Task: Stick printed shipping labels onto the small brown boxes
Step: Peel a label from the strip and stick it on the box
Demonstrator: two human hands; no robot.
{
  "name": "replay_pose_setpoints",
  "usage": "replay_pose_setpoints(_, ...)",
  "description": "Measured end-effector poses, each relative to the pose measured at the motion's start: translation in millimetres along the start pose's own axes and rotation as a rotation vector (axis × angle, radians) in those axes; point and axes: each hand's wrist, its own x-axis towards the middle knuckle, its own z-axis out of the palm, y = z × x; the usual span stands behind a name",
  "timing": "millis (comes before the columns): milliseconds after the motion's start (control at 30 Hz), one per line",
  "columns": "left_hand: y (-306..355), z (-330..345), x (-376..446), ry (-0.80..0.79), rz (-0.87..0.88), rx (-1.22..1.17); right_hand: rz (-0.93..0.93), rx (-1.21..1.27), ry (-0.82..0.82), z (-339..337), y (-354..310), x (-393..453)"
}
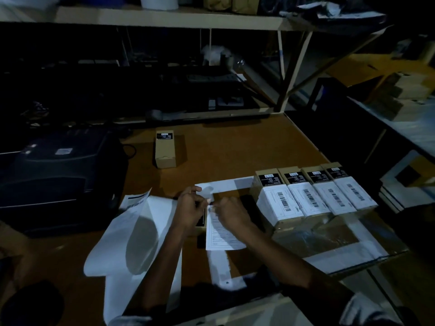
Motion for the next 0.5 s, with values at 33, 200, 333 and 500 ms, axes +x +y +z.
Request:
replay_pose_setpoints(33,-1.1,0.1,0.4,0.001,0.005,0.0,-0.025,-0.002,-0.002,3.3,-5.8,0.9)
replay_pose_setpoints(200,-0.6,1.0,-1.3,-0.002,-0.012,0.006,0.019,-0.157,0.032,-4.2,17.4,-2.6)
replay_pose_setpoints(333,5.9,0.7,-2.9,0.008,-0.006,0.016,0.018,-0.224,0.047,-5.8,17.4,-0.7)
replay_pose_setpoints(500,-1.4,-3.0,-5.1,-0.012,0.08,-0.06,0.001,0.041,-0.027,1.4,-5.3,6.4)
